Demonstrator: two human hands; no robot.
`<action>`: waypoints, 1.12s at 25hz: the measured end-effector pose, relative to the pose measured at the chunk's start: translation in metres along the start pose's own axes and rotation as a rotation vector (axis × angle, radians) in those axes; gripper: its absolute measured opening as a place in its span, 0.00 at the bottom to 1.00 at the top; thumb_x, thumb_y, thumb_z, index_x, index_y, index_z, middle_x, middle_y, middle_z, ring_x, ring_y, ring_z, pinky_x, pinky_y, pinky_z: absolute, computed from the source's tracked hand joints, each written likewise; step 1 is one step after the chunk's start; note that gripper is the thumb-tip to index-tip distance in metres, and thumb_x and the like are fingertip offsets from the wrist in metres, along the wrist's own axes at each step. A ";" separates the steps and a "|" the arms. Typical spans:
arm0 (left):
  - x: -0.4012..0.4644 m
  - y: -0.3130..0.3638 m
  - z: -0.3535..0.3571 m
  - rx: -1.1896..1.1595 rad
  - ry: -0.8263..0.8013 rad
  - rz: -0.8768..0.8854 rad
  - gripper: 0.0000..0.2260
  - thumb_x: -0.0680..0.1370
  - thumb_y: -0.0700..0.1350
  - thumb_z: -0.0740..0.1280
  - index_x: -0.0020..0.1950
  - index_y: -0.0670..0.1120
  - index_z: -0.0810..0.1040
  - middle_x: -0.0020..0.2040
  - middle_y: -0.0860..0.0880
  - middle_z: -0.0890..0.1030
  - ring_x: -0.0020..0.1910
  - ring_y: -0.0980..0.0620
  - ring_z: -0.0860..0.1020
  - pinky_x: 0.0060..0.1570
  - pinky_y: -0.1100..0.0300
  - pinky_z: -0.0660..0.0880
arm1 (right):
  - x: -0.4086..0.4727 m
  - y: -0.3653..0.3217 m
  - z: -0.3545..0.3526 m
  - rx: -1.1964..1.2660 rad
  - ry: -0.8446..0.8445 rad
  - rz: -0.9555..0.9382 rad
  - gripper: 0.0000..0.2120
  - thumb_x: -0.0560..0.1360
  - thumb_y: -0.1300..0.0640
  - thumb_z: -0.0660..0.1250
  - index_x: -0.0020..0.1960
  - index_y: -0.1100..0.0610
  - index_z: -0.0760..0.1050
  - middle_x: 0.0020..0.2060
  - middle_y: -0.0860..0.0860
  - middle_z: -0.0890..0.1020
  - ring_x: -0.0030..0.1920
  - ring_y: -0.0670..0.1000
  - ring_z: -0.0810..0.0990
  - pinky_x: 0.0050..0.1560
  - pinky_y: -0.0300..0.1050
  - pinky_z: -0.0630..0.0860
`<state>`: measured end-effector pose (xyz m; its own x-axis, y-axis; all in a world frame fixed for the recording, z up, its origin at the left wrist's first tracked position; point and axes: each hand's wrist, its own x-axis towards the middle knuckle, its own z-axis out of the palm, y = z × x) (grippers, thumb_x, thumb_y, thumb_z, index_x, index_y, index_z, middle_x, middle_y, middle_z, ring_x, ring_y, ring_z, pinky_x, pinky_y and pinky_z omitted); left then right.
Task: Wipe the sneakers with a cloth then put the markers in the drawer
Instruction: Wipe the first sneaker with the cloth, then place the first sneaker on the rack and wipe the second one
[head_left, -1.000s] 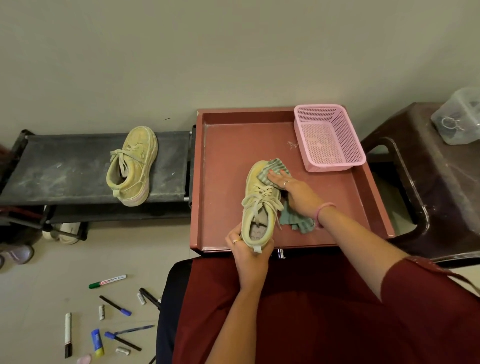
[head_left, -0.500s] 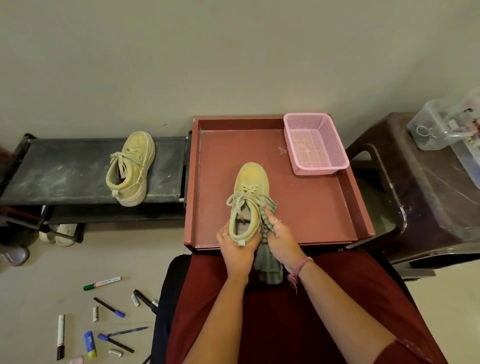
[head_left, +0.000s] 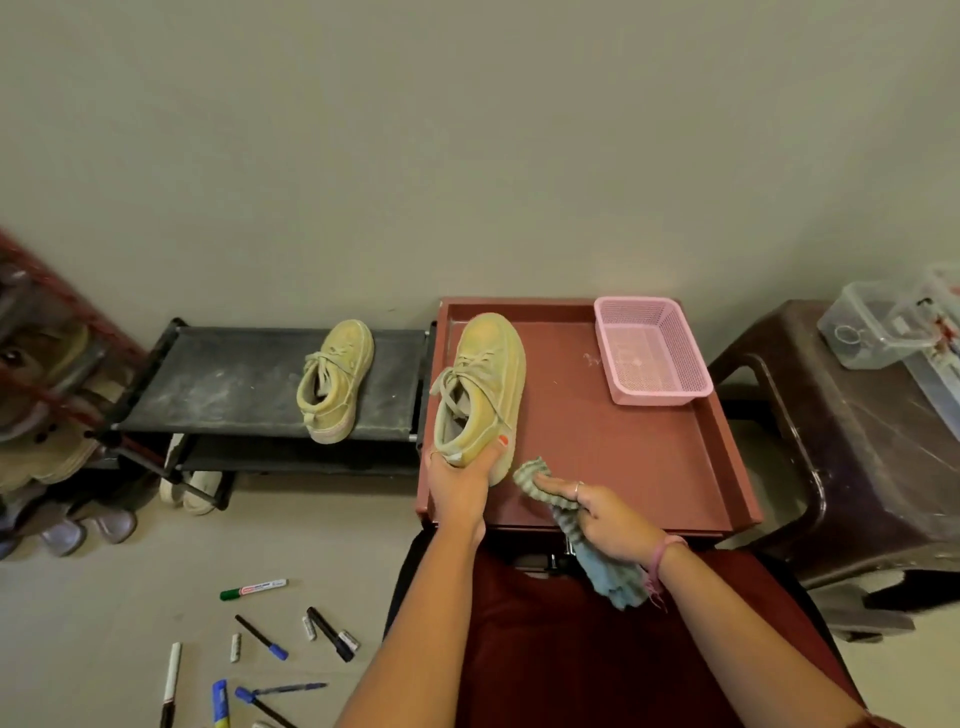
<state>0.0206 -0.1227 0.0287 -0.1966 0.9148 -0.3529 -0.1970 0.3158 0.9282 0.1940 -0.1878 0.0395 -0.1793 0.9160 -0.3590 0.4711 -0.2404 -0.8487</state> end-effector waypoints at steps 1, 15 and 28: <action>0.007 0.014 -0.004 0.023 0.031 0.038 0.23 0.65 0.42 0.81 0.53 0.51 0.73 0.58 0.48 0.78 0.53 0.55 0.80 0.49 0.64 0.78 | 0.003 -0.004 -0.001 0.054 0.072 0.007 0.32 0.73 0.78 0.50 0.69 0.53 0.68 0.68 0.46 0.68 0.67 0.45 0.70 0.61 0.23 0.62; 0.133 0.018 -0.059 0.350 0.255 0.155 0.32 0.67 0.40 0.79 0.68 0.40 0.72 0.63 0.47 0.67 0.61 0.47 0.73 0.65 0.56 0.70 | 0.076 -0.041 -0.017 1.197 0.582 0.280 0.15 0.80 0.68 0.55 0.64 0.59 0.72 0.54 0.60 0.81 0.52 0.59 0.81 0.48 0.55 0.78; 0.198 -0.023 -0.074 0.433 0.203 0.156 0.34 0.62 0.44 0.82 0.65 0.45 0.73 0.62 0.47 0.77 0.61 0.49 0.75 0.65 0.53 0.71 | 0.102 -0.013 -0.012 1.204 0.511 0.296 0.14 0.79 0.66 0.57 0.63 0.59 0.74 0.55 0.60 0.82 0.52 0.58 0.82 0.49 0.53 0.81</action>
<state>-0.0850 0.0321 -0.0712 -0.3836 0.9054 -0.1819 0.2576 0.2940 0.9204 0.1801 -0.0871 0.0189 0.2619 0.7336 -0.6271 -0.6596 -0.3383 -0.6712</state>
